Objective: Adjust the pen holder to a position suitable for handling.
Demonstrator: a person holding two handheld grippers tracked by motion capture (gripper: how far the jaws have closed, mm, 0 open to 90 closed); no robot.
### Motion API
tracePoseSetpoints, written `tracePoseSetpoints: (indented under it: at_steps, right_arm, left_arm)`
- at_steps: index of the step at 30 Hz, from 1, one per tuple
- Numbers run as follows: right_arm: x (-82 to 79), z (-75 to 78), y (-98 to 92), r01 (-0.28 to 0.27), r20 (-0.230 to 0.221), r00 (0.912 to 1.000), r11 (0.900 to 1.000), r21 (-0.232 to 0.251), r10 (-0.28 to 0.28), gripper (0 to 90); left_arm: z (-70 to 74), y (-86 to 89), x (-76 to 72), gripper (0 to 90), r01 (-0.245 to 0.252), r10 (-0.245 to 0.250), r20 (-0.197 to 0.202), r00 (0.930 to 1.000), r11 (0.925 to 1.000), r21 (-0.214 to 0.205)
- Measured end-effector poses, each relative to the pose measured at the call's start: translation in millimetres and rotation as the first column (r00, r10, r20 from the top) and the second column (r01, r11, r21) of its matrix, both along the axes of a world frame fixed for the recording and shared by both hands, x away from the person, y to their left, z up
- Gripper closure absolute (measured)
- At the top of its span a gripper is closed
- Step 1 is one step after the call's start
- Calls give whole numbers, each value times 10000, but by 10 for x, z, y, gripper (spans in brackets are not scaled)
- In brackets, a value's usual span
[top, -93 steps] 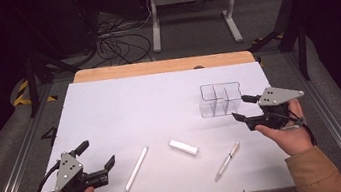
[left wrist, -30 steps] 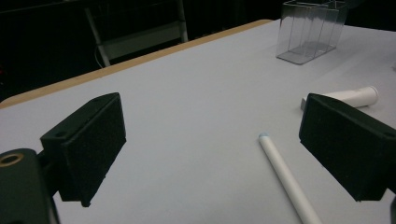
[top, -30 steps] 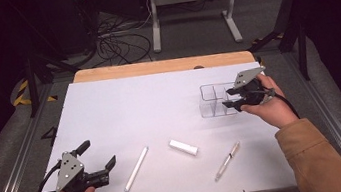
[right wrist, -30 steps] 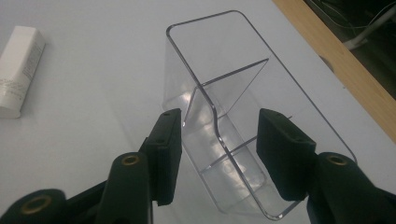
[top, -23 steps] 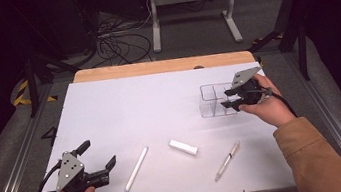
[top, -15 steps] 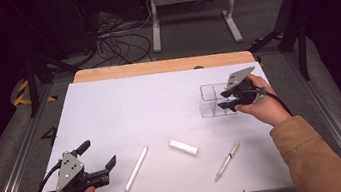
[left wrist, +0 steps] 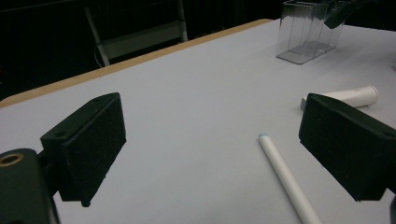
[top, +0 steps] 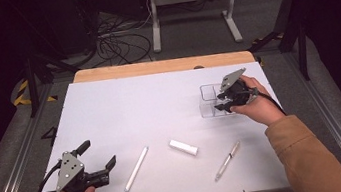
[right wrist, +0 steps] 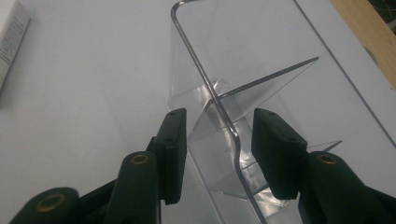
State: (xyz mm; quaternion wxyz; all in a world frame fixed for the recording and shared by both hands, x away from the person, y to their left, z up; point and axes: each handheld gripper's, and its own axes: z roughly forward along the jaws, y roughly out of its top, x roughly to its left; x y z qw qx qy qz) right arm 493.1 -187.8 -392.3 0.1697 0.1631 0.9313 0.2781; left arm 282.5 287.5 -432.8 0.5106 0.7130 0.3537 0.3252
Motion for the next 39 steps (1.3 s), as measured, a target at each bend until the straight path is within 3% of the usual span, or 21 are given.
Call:
tracePoseSetpoints:
  at_steps: [19, 39]
  right_arm:
    - [45, -135, 119, -169, -362, 9992, 9966, -802, 140, 605]
    - [45, -133, 133, -203, -257, 9995, 9937, -1098, 176, 686]
  left_arm:
    - [-2, 0, -1, 83, -13, 13, -11, 10000, 10000, -3]
    - [0, -1, -2, 82, -3, 3, 4, 10000, 10000, 17]
